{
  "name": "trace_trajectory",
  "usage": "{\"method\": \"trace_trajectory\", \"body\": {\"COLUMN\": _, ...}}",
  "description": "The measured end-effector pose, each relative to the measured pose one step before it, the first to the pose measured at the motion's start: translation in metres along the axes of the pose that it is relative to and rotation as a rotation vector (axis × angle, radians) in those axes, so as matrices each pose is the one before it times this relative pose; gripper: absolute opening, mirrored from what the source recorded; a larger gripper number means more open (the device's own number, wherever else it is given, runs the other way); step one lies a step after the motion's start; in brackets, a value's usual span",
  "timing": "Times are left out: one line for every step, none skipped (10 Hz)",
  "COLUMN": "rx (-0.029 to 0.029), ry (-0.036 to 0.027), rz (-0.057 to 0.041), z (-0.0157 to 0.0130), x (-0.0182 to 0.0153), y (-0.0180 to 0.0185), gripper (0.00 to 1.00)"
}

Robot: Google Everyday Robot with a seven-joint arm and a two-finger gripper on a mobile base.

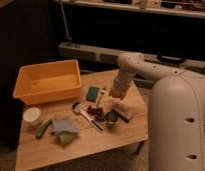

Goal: Place apple in table surface

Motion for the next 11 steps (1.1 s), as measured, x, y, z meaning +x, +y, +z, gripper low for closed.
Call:
{"method": "trace_trajectory", "body": {"rx": -0.00964, "ry": 0.00826, "rz": 0.02169, "z": 0.00625, "x": -0.01717, "y": -0.01159, "gripper": 0.04}}
{"method": "trace_trajectory", "body": {"rx": -0.00776, "ry": 0.00754, "rz": 0.00522, "z": 0.00524, "x": -0.00726, "y": -0.00236, "gripper": 0.11}}
{"method": "trace_trajectory", "body": {"rx": -0.01138, "ry": 0.01291, "rz": 0.00211, "z": 0.00854, "x": -0.00406, "y": -0.00157, "gripper": 0.21}}
{"method": "trace_trajectory", "body": {"rx": -0.01101, "ry": 0.01496, "rz": 0.00443, "z": 0.00965, "x": 0.00073, "y": -0.00519, "gripper": 0.33}}
{"method": "trace_trajectory", "body": {"rx": -0.01346, "ry": 0.0057, "rz": -0.00094, "z": 0.00739, "x": 0.00471, "y": -0.00085, "gripper": 0.43}}
{"method": "trace_trajectory", "body": {"rx": -0.00016, "ry": 0.00719, "rz": -0.00814, "z": 0.0049, "x": 0.00615, "y": 0.00134, "gripper": 0.52}}
{"method": "trace_trajectory", "body": {"rx": 0.0063, "ry": 0.00299, "rz": -0.01502, "z": 0.00577, "x": 0.00454, "y": 0.00461, "gripper": 0.63}}
{"method": "trace_trajectory", "body": {"rx": 0.006, "ry": 0.00247, "rz": -0.01063, "z": 0.00338, "x": 0.00163, "y": 0.00492, "gripper": 0.68}}
{"method": "trace_trajectory", "body": {"rx": 0.00456, "ry": 0.00017, "rz": -0.00572, "z": 0.0022, "x": 0.00069, "y": 0.00195, "gripper": 0.69}}
{"method": "trace_trajectory", "body": {"rx": 0.00333, "ry": 0.00012, "rz": -0.00276, "z": 0.00072, "x": 0.00029, "y": 0.00037, "gripper": 0.69}}
{"method": "trace_trajectory", "body": {"rx": 0.00515, "ry": 0.00059, "rz": -0.00682, "z": 0.00157, "x": 0.0005, "y": 0.00228, "gripper": 0.69}}
